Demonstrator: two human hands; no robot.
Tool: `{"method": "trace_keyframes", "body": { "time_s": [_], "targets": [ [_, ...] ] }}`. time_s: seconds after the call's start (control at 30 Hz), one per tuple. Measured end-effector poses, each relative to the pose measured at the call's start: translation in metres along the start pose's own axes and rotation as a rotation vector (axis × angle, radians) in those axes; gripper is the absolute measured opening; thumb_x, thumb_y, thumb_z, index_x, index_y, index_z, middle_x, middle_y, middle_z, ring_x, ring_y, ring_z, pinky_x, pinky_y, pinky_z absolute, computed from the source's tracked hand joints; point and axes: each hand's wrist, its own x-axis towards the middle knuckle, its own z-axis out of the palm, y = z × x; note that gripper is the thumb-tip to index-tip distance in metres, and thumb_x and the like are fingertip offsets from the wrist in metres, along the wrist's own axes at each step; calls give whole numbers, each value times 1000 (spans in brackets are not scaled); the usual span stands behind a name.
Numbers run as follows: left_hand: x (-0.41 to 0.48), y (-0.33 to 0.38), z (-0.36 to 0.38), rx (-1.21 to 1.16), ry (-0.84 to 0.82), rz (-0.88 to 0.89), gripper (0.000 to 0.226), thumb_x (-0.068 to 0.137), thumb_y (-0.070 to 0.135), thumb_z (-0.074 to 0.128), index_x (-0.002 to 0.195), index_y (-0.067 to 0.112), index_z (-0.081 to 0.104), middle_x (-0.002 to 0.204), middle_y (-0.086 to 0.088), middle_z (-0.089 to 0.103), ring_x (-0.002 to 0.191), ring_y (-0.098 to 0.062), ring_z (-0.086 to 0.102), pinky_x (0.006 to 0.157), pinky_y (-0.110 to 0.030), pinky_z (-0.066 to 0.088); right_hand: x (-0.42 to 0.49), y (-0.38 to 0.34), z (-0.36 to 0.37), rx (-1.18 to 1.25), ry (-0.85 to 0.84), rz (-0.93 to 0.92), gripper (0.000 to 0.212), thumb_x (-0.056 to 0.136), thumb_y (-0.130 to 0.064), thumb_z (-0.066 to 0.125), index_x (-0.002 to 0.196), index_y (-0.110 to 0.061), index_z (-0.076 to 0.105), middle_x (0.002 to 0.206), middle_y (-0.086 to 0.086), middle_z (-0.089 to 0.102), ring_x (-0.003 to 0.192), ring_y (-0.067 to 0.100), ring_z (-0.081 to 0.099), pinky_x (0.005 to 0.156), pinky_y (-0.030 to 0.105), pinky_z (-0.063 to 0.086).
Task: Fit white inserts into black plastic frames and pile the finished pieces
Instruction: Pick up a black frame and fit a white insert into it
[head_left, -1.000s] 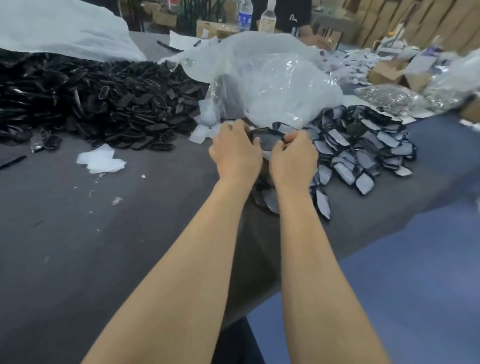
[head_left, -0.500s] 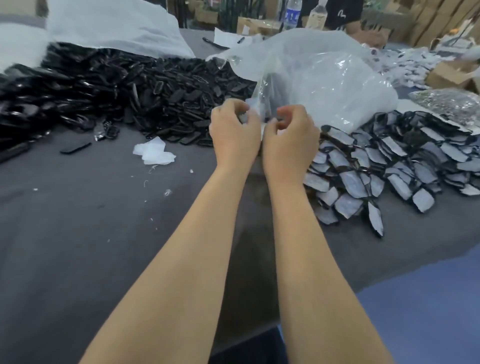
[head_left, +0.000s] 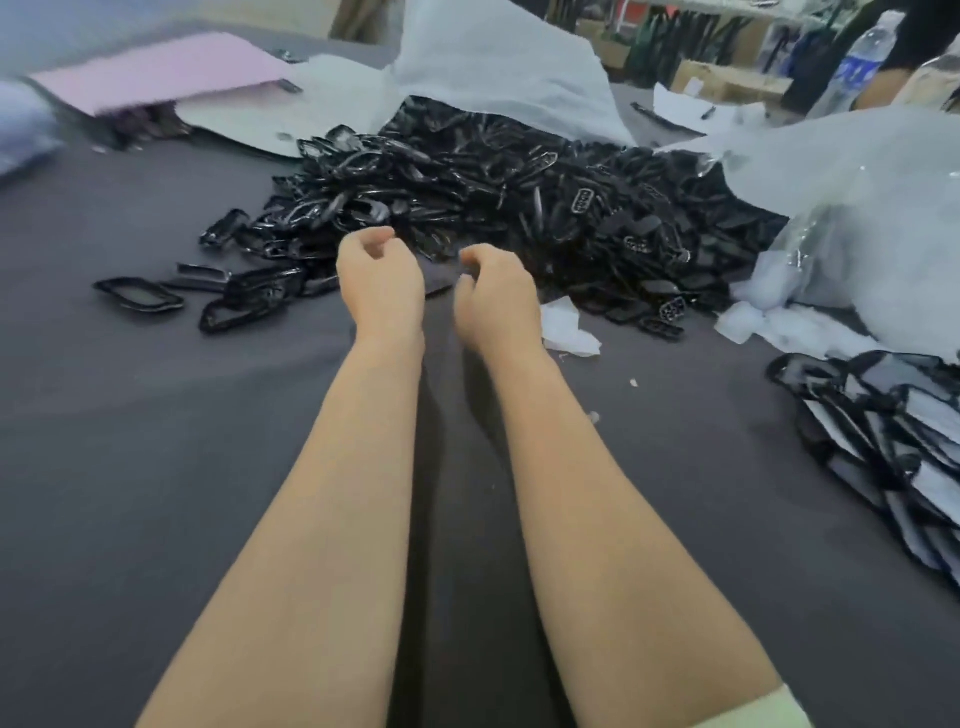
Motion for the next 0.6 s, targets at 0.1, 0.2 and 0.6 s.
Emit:
{"method": "trace_keyframes", "body": {
  "time_s": [0.1, 0.2, 0.6],
  "targets": [
    [14, 1, -8, -29, 49, -24, 23, 93, 4, 38, 107, 14, 54, 107, -6, 55, 90, -18, 47, 78, -32, 42, 11, -9, 19, -5, -12, -21, 45, 94, -5, 39, 137, -13, 48, 141, 8, 46, 130, 27, 41, 103, 35, 35],
    [21, 2, -9, -48, 64, -57, 21, 94, 5, 38, 105, 14, 54, 107, -8, 57, 90, -18, 48, 89, -37, 47, 23, -14, 32, -102, -58, -56, 45, 95, -7, 36, 139, -13, 46, 150, 9, 34, 139, 27, 27, 114, 36, 24],
    [30, -4, 1, -62, 12, -58, 17, 94, 7, 42, 101, 16, 54, 98, -2, 54, 82, -17, 46, 64, -22, 37, 32, 1, 29, -239, 35, -9, 32, 95, -12, 41, 121, -10, 59, 129, 7, 54, 118, 26, 50, 96, 35, 35]
  ]
}}
